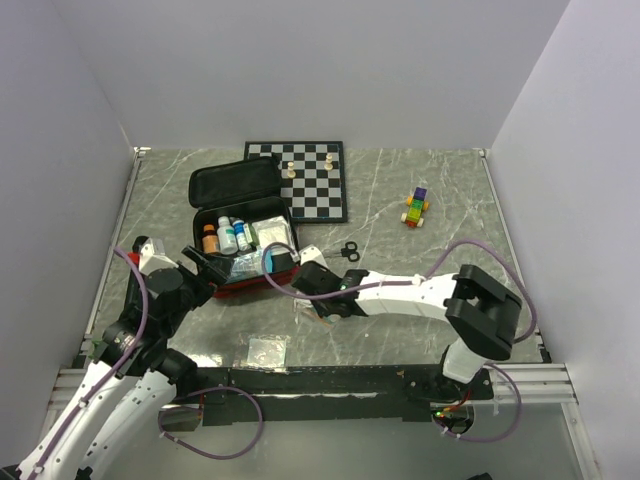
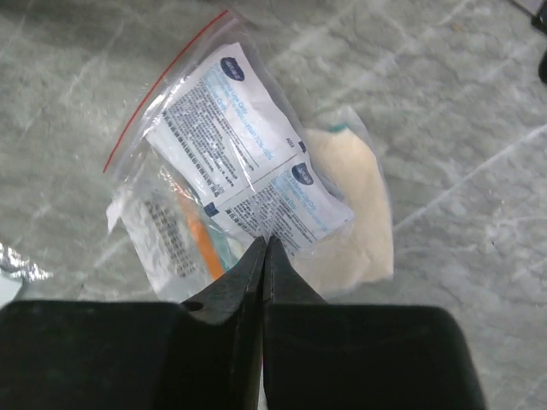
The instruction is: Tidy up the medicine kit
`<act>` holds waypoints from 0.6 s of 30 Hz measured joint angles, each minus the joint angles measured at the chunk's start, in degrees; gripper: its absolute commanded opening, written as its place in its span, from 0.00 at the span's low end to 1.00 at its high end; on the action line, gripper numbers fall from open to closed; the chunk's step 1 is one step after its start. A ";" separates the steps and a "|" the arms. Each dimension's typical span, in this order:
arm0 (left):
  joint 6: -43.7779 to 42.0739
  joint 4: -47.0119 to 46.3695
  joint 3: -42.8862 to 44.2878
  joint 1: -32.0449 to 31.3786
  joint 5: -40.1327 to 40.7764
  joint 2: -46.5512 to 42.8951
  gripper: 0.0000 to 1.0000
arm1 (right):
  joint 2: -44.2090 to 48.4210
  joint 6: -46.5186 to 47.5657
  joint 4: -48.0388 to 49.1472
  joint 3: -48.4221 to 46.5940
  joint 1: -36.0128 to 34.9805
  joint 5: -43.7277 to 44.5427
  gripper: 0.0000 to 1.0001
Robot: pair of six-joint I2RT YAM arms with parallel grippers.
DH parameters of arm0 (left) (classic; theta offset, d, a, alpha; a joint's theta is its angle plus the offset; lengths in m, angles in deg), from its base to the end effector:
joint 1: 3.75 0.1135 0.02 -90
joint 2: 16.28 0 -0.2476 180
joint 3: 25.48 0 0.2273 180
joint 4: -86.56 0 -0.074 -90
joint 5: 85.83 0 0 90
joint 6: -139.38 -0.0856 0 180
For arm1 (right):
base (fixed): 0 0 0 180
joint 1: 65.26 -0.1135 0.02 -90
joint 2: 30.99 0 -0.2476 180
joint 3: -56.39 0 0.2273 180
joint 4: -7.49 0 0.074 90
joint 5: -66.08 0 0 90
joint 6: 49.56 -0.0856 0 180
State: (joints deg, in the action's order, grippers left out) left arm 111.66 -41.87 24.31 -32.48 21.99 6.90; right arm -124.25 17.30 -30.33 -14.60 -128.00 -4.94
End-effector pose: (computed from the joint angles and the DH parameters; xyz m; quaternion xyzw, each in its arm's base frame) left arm 0.1324 -0.0427 0.2472 -0.3201 0.7735 -0.2873 0.4654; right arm 0.1721 0.2732 0.1403 -0.2828 0.9110 0.0568 0.2948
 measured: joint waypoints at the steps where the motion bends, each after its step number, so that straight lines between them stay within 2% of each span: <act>1: 0.00 -0.07 -0.17 0.02 -0.02 0.00 0.96 | 0.92 -0.11 -0.22 0.63 -0.13 -0.17 0.00; 8: -0.02 -0.35 -1.40 0.02 -0.68 0.09 0.96 | 7.34 0.28 -0.96 3.56 -3.28 -2.86 0.00; 16: -0.02 -1.22 -1.44 0.02 -1.07 0.26 0.96 | 9.46 1.27 -0.07 3.21 -5.49 -9.99 0.00; 18: 0.00 -1.31 -1.44 0.02 -1.07 0.20 0.96 | 9.20 1.66 -0.09 2.64 -5.49 -12.13 0.17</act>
State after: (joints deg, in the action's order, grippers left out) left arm 111.66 -43.18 22.86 -32.46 20.92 7.10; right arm -115.05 18.96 -30.42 -11.95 -133.48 -17.07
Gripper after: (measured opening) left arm 0.966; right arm 0.008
